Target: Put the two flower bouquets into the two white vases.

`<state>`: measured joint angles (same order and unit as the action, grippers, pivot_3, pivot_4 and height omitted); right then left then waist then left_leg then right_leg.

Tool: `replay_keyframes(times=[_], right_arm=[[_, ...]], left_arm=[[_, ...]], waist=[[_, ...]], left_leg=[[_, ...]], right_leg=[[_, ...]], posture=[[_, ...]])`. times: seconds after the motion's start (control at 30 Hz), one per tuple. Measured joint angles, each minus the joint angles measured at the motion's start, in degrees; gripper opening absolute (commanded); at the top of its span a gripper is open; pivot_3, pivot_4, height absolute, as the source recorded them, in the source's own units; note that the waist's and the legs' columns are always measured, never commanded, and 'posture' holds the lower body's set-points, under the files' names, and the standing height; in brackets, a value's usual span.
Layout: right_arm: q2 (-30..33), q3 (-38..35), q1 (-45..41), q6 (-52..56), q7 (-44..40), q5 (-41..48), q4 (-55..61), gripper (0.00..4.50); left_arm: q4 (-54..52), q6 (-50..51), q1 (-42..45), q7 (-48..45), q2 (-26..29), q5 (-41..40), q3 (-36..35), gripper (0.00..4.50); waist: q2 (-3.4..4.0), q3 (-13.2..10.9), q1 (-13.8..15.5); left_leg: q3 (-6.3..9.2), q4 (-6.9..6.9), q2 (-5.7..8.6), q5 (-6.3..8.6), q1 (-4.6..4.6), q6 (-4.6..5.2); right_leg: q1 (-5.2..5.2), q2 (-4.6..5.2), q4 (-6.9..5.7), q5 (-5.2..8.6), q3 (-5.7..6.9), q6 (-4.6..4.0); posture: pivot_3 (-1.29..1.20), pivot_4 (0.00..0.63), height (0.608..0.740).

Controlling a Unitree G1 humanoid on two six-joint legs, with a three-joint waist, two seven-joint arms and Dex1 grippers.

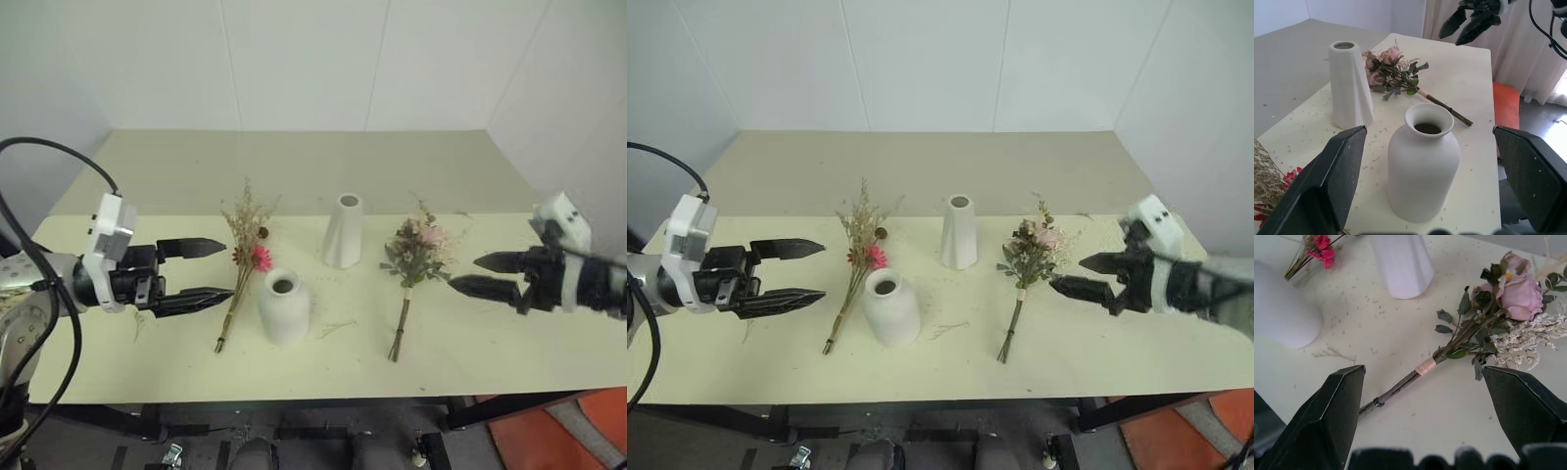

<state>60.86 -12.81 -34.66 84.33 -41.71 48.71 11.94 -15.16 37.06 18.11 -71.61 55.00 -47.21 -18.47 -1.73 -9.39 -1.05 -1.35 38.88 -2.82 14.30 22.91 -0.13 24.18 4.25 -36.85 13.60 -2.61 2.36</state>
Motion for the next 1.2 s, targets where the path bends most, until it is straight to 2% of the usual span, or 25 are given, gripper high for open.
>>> replay_keyframes(times=[0.1, 0.3, 0.53, 0.7, 0.9, 1.13, 1.17, 1.2], right_arm=[[-2.18, 9.25, -10.16, 6.5, 3.87, 0.01, -10.67, 4.48], [-8.5, 22.6, -19.67, 7.72, 9.9, -0.39, -28.96, 4.48], [-14.33, 27.44, -24.94, 7.73, 12.97, -0.63, -39.15, 4.48], [-19.02, 27.98, -26.6, 7.73, 14.51, -3.76, -44.96, 4.48], [-22.63, 25.6, -27.47, 7.72, 14.75, -9.73, -46.76, 2.67], [-23.49, 23.12, -27.3, 7.73, 14.23, -12.86, -46.49, 0.42], [-23.51, 22.5, -27.29, 7.73, 14.24, -13.25, -46.07, 0.22], [-23.53, 22.07, -27.27, 7.73, 14.24, -13.53, -45.84, 0.22]], left_arm=[[0.37, -0.92, 2.2, -0.66, -0.22, 0.03, 1.1, 4.5], [1.41, -1.91, 3.41, -1.04, -0.67, 0.51, 2.46, 4.5], [1.03, -2.18, 1.37, -0.79, -0.96, 0.65, 2.29, 4.5], [0.02, -2.18, 0.69, -0.31, -0.94, 0.6, 1.54, 4.5], [-0.93, -2.14, -0.51, 0.29, -0.9, 0.53, 0.42, 4.5], [-1.72, -2.09, -0.65, 0.82, -0.89, 0.36, 0.28, 4.5], [-1.72, -2.09, -0.64, 0.85, -0.89, 0.36, 0.28, 4.5], [-1.72, -2.09, -0.64, 0.87, -0.89, 0.36, 0.28, 4.5]], waist=[[-0.01, 0.0, 0.02], [0.0, -0.01, 0.19], [0.0, -0.01, 0.02], [0.01, -0.01, -0.04], [0.01, -0.01, -0.04], [0.02, -0.01, -0.03], [0.02, -0.01, -0.03], [0.02, -0.01, -0.03]], left_leg=[[0.0, -0.03, 0.0, 0.0, 0.04, 0.0], [-0.01, 0.0, 0.03, 0.0, 0.37, 0.01], [0.0, 0.01, 0.01, 0.0, 0.32, 0.01], [0.0, 0.0, 0.01, 0.01, 0.31, 0.02], [0.0, 0.01, 0.01, 0.0, 0.28, 0.01], [0.0, 0.0, 0.01, 0.0, 0.31, 0.01], [0.0, 0.0, 0.01, 0.0, 0.3, 0.01], [0.0, 0.0, 0.01, 0.01, 0.3, 0.01]], right_leg=[[-0.01, 0.0, 0.08, 0.0, 0.02, 0.0], [0.23, 0.06, 0.11, -0.03, 0.05, 0.04], [0.21, 0.04, 0.03, -0.04, 0.08, 0.04], [0.22, 0.03, 0.03, -0.04, 0.08, 0.04], [0.2, 0.03, -0.01, -0.04, 0.08, 0.05], [0.21, 0.03, 0.02, -0.04, 0.08, 0.05], [0.21, 0.03, 0.02, -0.04, 0.08, 0.05], [0.21, 0.03, 0.01, -0.04, 0.09, 0.05]], posture=[[0.0, 0.15, 0.74], [0.0, 0.15, 0.74], [0.0, 0.15, 0.74], [0.0, 0.15, 0.74], [0.0, 0.15, 0.74], [0.0, 0.15, 0.74], [0.0, 0.15, 0.74], [0.0, 0.15, 0.74]])
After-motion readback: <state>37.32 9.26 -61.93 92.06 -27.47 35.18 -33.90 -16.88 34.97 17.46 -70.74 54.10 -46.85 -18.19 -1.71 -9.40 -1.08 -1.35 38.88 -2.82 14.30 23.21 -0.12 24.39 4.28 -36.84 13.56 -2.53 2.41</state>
